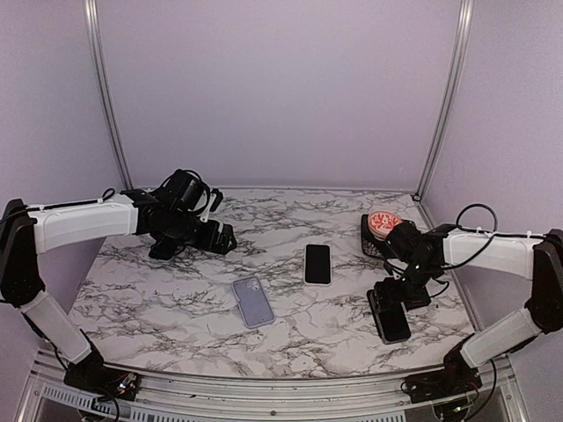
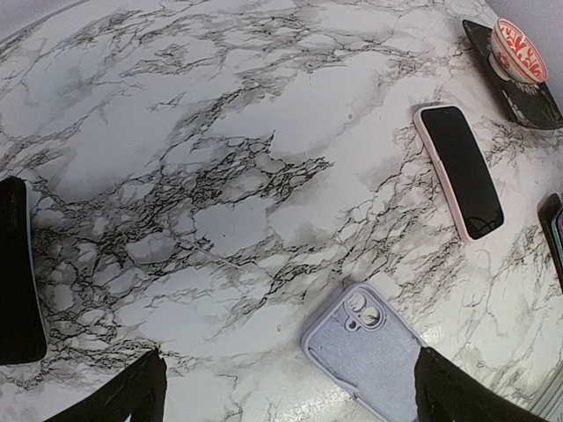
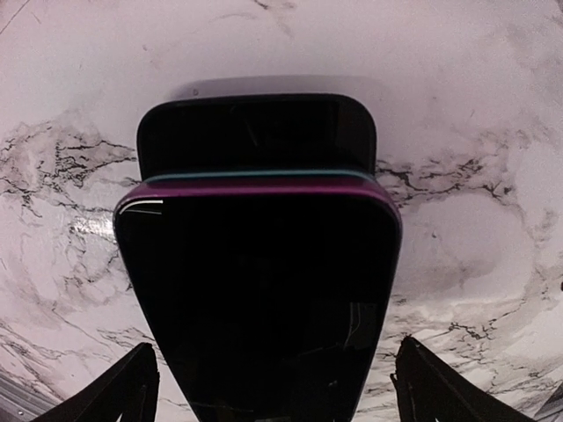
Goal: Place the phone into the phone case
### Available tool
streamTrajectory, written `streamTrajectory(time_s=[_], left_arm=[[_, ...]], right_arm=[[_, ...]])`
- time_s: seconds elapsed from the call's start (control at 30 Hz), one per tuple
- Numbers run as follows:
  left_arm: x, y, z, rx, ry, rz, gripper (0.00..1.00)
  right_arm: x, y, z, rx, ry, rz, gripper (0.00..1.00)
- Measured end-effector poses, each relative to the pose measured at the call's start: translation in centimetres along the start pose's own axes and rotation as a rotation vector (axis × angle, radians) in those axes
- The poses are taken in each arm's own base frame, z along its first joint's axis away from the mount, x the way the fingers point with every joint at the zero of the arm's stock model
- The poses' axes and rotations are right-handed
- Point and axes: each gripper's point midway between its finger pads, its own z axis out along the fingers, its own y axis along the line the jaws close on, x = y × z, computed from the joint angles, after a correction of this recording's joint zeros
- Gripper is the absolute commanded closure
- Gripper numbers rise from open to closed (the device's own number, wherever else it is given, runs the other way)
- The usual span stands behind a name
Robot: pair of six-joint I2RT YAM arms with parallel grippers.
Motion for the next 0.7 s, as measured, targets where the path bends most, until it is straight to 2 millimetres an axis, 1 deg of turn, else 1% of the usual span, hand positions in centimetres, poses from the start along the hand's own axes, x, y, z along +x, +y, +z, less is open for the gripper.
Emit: streamTrajectory(time_s=[0.1, 0.17, 0.3, 0.37, 0.5, 0.7], left_arm=[[0.1, 0.0, 0.1, 0.002, 0.003, 0.000, 0.01], [0.2, -0.1, 0.2, 0.006, 0.008, -0.001, 0.01], [0.4, 0.0, 0.5, 0.015, 0.022, -0.006, 0.01], [0.6, 0.1, 0.8, 0.017, 0.030, -0.009, 0.01], [0.9, 0.1, 1.2, 0.024, 0.046, -0.014, 0.01], [1.0, 0.1, 1.3, 0.032, 0.052, -0.017, 0.01]], right_arm=[[-0.1, 0.1, 0.2, -0.007, -0.005, -0.006, 0.08], [0.0, 0.1, 0.4, -0.006, -0.002, -0.011, 0.11], [0.3, -0.2, 1.0, 0.008, 0.020, -0.018, 0.23], [0.3, -0.1, 1.1, 0.007, 0.021, -0.020, 0.31], [0.1, -0.2, 1.0, 0.011, 0.014, -0.024, 0.42], [0.1, -0.3, 0.9, 0.014, 0.011, -0.025, 0.56]])
